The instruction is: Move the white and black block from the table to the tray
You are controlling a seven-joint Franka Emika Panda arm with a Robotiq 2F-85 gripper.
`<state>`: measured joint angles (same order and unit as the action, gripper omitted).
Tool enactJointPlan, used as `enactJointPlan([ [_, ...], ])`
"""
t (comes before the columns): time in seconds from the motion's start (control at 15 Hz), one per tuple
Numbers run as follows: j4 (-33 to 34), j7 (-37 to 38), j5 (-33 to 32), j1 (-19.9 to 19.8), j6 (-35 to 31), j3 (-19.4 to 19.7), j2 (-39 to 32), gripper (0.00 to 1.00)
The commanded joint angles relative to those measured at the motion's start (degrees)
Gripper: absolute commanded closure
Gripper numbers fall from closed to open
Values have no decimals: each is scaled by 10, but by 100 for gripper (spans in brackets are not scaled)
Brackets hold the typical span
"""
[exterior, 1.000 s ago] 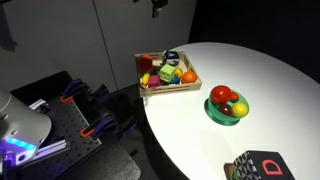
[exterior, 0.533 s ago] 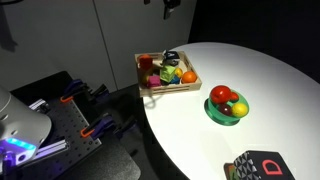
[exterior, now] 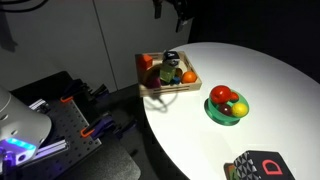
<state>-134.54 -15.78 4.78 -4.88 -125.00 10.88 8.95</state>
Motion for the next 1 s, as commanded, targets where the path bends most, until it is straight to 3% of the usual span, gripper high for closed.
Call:
enactJointPlan([
  [0.0, 14, 8, -29, -22, -4, 1, -26, 0],
  [0.53, -16, 8, -63, -55, -105, 12, -63, 0],
  [0.93, -34, 1, -30, -74, -188, 25, -97, 0],
])
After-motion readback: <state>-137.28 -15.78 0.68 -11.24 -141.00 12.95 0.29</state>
